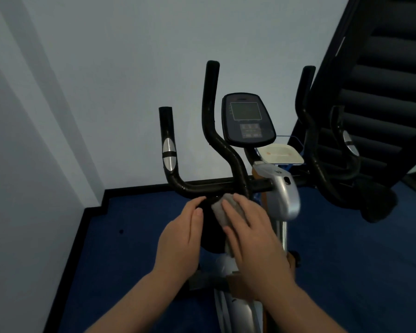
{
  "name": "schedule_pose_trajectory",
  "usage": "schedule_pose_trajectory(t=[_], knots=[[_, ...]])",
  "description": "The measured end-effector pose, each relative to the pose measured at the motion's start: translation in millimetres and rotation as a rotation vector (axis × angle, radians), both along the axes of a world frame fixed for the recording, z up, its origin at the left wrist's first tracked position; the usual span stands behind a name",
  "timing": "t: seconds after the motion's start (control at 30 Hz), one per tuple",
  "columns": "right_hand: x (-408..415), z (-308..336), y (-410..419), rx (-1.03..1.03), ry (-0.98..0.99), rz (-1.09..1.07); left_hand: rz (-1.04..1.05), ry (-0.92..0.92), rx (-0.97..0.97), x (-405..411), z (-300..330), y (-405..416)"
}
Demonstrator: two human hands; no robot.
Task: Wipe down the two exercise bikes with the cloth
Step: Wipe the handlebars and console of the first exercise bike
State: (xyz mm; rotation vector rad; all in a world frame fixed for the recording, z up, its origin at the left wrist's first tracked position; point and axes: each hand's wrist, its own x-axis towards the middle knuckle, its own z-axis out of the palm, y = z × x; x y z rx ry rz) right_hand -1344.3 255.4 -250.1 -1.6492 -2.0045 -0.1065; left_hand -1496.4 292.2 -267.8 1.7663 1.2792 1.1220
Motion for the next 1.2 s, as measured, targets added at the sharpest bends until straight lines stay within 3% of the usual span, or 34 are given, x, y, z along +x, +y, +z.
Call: schedule_pose_trajectory(t=[0.17, 0.37, 0.53, 0.7, 0.93, 1.1, 1.2], knots=[[-19.1, 16.0, 30.3, -0.130, 0.061, -0.119, 0.030, 0.001, 0.010, 2.5, 0.1, 0.1], [-6.3, 8.2, 13.6, -0.143, 0.081, -0.150, 0.028, -0.005, -0.015, 1.9, 1.1, -2.1], [-14.8, 22.4, 51.0, -0.171, -0.067, -0.187, 0.040, -0.025, -0.004, 4.1, 0.8, -1.3], [-15.3, 17.6, 25.1, -0.139, 0.177, -0.168, 0.005, 0.007, -0.021, -1.0, 0.5, -0.4], [-13.9, 37.4, 44.0, -0.351, 0.112, -0.214, -0.090, -0.014, 0.025, -5.9, -0.5, 9.3], [-5.9, 34.7, 25.0, -0.350, 0.354, -0.127, -0.053, -0.119, -0.028, 1.5, -6.0, 4.8], [-1.4, 38.7, 27.6, -0.372, 0.240, -0.122, -0.059, -0.076, -0.005, -1.9, -5.0, 8.4]])
